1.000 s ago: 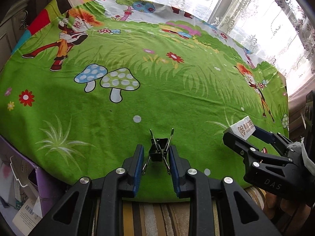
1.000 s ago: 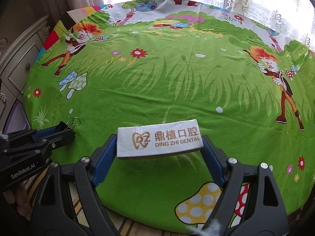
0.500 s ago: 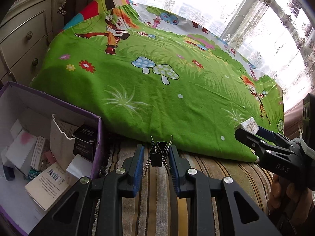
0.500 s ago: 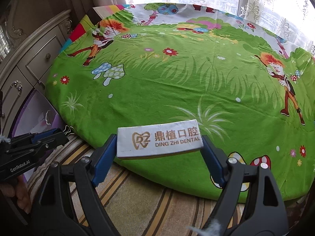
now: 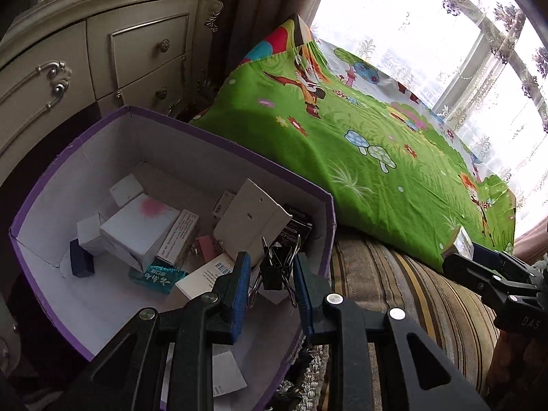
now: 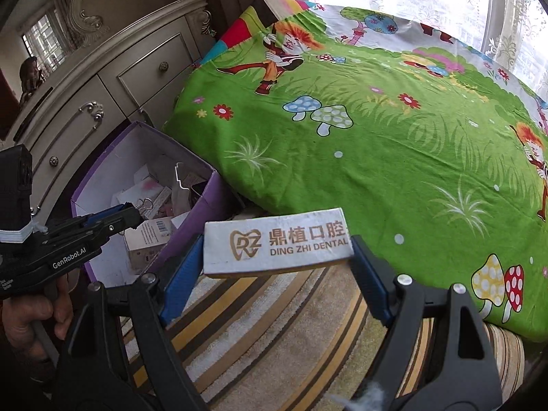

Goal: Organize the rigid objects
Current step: 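Carry the black clip and dental box into the storage box and open both grippers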

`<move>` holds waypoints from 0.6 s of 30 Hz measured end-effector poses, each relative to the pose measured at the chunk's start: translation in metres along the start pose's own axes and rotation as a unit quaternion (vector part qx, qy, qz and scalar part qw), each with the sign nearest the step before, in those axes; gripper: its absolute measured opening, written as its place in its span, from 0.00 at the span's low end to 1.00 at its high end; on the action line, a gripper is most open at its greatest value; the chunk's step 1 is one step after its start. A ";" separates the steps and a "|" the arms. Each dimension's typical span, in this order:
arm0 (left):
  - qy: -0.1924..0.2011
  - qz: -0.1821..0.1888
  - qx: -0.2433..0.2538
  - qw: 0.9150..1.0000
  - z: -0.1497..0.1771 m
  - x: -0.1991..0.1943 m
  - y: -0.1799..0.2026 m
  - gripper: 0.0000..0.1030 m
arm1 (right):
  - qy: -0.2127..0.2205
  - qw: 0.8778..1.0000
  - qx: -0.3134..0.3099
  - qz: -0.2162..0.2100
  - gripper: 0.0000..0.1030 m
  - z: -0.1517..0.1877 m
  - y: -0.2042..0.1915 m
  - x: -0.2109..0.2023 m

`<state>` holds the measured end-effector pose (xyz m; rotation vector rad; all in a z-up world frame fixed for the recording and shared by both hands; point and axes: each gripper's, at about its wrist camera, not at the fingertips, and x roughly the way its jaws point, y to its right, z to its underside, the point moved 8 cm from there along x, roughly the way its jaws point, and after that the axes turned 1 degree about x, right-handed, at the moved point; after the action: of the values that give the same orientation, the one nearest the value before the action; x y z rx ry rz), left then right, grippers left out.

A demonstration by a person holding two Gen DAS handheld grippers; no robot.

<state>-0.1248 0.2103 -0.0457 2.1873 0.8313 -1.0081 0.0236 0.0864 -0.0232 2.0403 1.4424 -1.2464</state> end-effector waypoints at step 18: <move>0.067 -0.098 -0.032 0.992 -0.001 -0.058 -0.096 0.26 | -0.002 0.988 -0.150 -0.027 0.82 -0.008 -0.147 0.014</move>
<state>-0.2250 0.2553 -0.0215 2.1691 1.1425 -0.9194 -0.1019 0.1621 -0.0008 1.8078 1.5857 -0.9810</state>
